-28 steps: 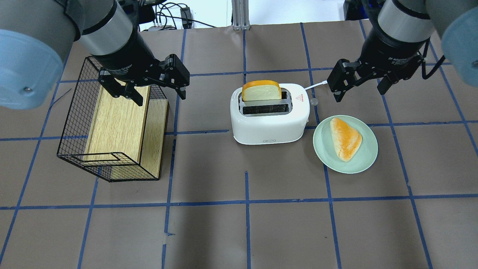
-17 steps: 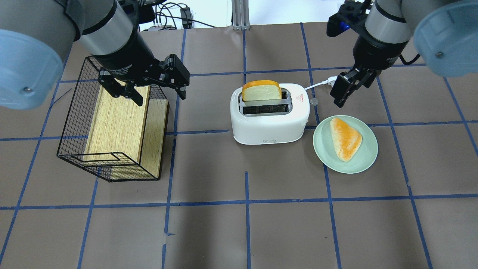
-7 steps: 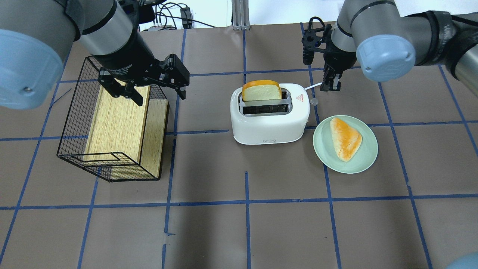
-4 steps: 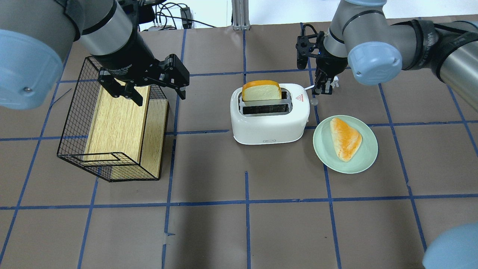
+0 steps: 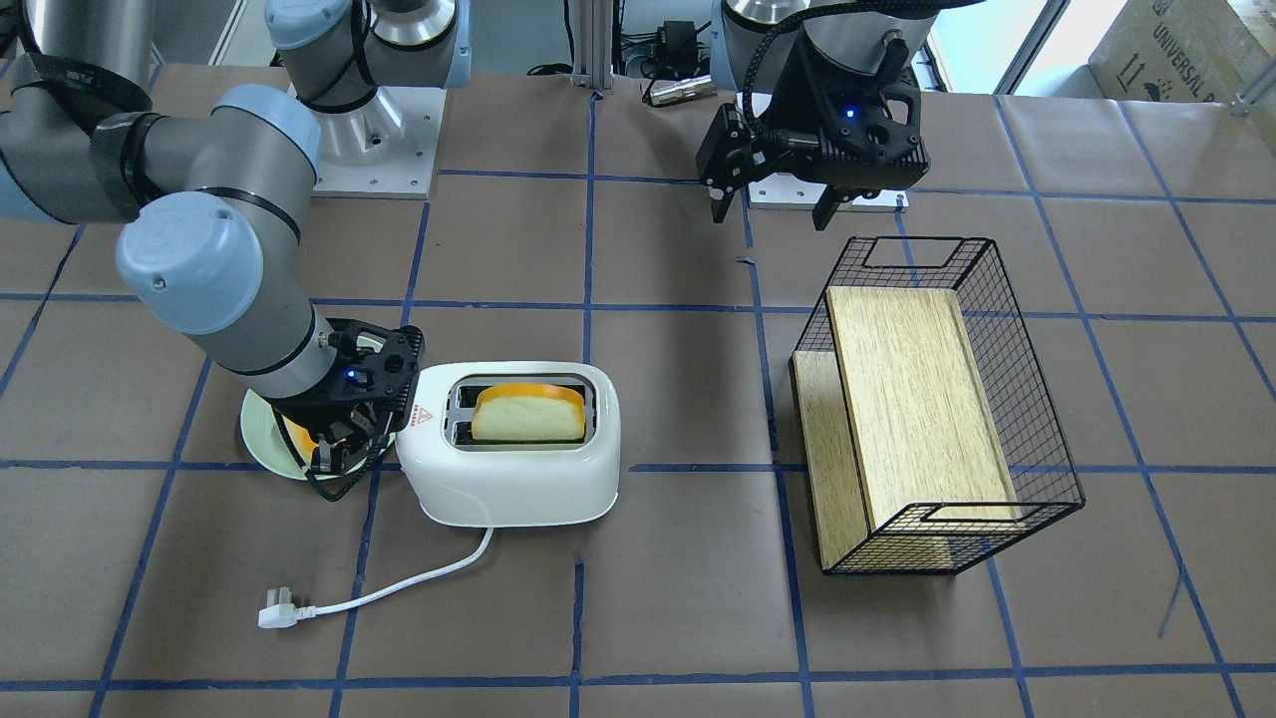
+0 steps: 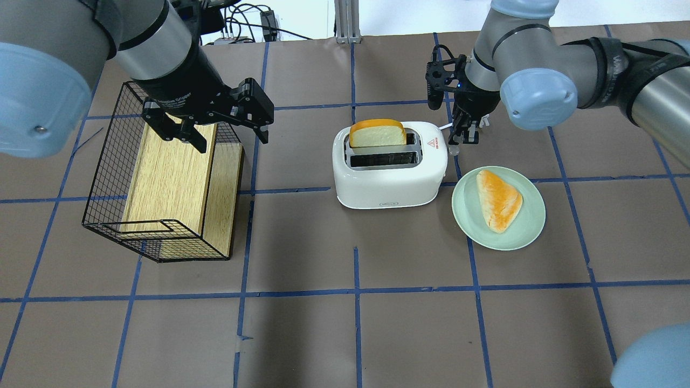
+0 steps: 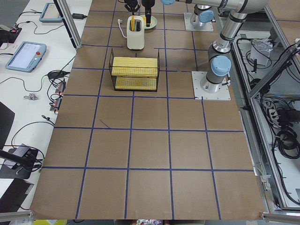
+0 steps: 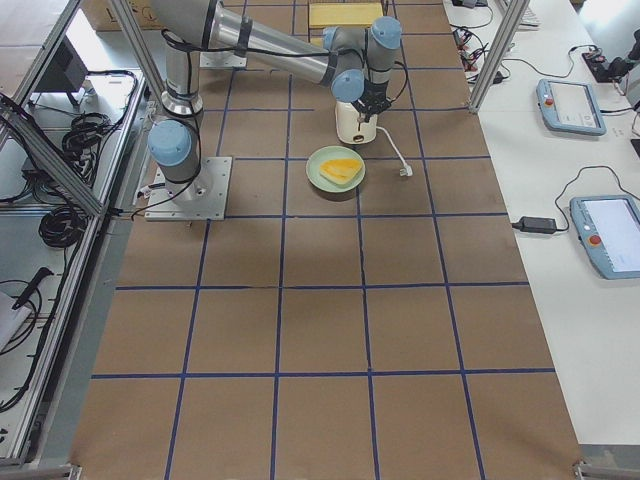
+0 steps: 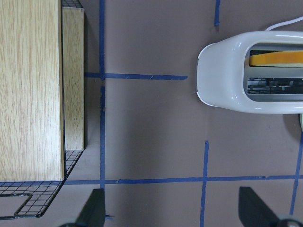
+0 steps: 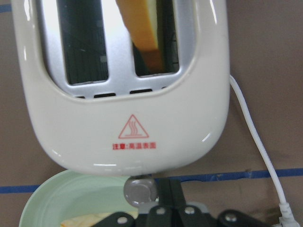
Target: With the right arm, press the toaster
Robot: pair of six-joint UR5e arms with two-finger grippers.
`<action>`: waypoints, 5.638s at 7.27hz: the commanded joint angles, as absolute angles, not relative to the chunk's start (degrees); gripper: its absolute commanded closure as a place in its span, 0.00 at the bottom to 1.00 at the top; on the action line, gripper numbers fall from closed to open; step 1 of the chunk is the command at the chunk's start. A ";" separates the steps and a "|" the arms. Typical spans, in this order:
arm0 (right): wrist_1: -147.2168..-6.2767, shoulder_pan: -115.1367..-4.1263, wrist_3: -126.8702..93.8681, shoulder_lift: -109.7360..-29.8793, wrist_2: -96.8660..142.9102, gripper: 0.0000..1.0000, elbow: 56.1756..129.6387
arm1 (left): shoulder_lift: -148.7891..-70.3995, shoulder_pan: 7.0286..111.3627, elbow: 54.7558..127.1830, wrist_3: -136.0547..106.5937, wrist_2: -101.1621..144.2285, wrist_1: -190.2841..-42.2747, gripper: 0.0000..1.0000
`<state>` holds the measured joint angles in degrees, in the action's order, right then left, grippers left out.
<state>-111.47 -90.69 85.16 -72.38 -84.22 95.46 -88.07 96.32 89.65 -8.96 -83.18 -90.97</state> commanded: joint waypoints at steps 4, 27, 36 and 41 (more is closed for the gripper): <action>-111.53 -90.62 85.25 -73.47 -84.20 0.92 95.19 | -88.07 96.33 89.65 -8.96 -83.15 -90.97 0.00; -110.21 -89.91 84.90 -68.30 -82.62 0.91 96.24 | -88.07 96.33 89.65 -8.96 -83.23 -90.97 0.00; -111.26 -89.91 83.24 -68.63 -83.23 0.31 94.93 | -88.07 96.24 89.65 -8.96 -83.23 -90.97 0.00; -90.64 -89.91 39.47 -81.88 -84.72 0.00 84.99 | -88.07 96.33 89.65 -8.96 -83.23 -90.97 0.00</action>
